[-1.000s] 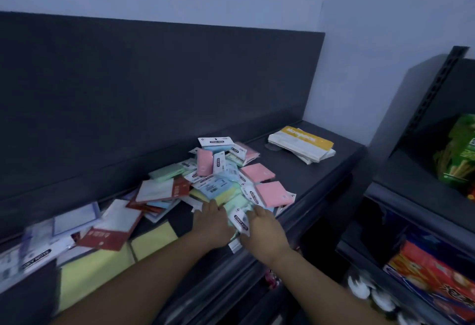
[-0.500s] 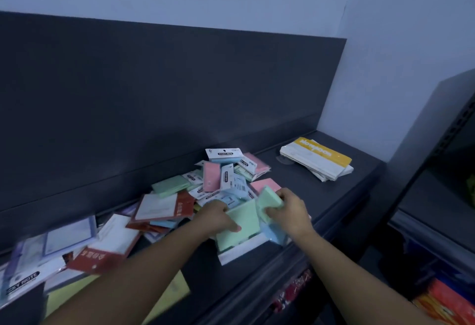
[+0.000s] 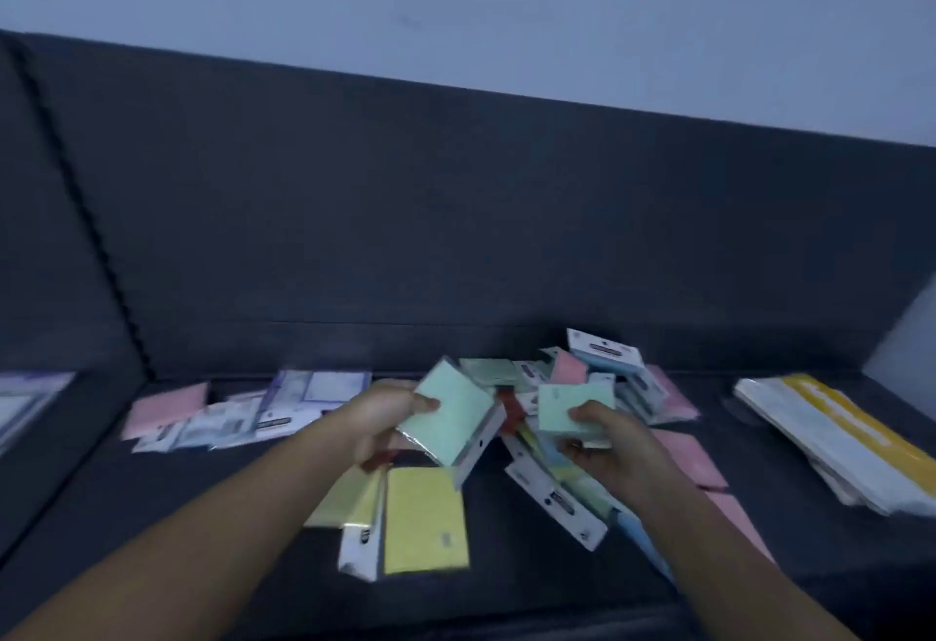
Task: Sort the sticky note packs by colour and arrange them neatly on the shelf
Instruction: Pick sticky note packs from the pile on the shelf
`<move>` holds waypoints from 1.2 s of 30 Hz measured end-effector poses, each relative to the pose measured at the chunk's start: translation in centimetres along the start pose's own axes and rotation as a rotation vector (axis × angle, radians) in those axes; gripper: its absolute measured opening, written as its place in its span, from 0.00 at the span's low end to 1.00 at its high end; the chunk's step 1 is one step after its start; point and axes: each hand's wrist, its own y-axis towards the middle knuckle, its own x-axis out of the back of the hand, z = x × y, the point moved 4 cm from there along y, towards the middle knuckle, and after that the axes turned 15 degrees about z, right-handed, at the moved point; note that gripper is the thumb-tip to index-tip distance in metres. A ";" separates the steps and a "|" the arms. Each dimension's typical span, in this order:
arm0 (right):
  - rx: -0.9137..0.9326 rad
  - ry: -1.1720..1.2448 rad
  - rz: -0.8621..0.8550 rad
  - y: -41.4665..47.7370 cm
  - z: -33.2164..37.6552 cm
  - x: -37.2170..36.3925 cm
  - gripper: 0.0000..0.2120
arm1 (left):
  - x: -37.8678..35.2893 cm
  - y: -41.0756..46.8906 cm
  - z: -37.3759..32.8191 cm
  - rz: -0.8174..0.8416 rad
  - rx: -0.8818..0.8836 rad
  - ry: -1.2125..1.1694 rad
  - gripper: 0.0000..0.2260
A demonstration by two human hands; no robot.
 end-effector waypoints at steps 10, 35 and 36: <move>-0.375 -0.153 0.495 -1.7 -10.6 -18.8 0.08 | 12.4 -22.9 6.8 -0.615 -0.067 -0.301 0.05; -0.511 -0.371 1.003 -17.3 -36.1 -63.5 0.03 | 35.5 -63.5 19.2 -1.222 -0.159 -0.543 0.04; -0.516 -0.367 1.009 -17.2 -36.8 -64.4 0.02 | 36.6 -63.7 19.5 -1.211 -0.156 -0.548 0.05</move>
